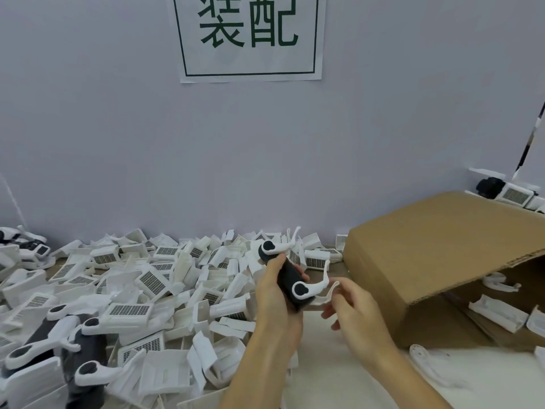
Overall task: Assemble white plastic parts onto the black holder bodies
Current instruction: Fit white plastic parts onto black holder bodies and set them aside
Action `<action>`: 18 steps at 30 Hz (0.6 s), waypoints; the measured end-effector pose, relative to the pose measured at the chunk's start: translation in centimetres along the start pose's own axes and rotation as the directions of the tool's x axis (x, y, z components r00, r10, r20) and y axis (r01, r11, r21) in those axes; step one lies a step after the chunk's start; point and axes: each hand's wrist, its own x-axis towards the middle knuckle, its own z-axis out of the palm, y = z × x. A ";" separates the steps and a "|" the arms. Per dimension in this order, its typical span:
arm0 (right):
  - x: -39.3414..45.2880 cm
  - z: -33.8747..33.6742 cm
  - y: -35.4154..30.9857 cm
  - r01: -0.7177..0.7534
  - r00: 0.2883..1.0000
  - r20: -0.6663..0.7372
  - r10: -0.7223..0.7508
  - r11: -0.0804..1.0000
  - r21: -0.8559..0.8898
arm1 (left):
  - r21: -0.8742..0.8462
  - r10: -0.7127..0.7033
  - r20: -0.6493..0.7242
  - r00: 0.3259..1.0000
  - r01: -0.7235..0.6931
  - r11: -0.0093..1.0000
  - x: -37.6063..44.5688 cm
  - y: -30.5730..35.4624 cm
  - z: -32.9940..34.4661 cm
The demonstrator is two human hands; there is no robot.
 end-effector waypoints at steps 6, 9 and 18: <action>-0.4 0.2 -0.5 -0.097 0.976 0.205 0.070 0.988 0.124 | 0.103 -0.035 0.018 0.999 0.033 0.994 0.3 -0.4 -0.4; -0.7 0.2 -0.7 -0.085 0.968 0.247 0.037 0.979 0.186 | 0.197 0.028 -0.015 0.999 -0.024 0.980 0.2 -0.7 -0.6; -0.5 0.5 -0.2 -0.120 0.965 0.248 0.080 0.982 0.149 | 0.425 0.093 0.012 0.996 -0.089 0.901 0.5 -1.8 -1.0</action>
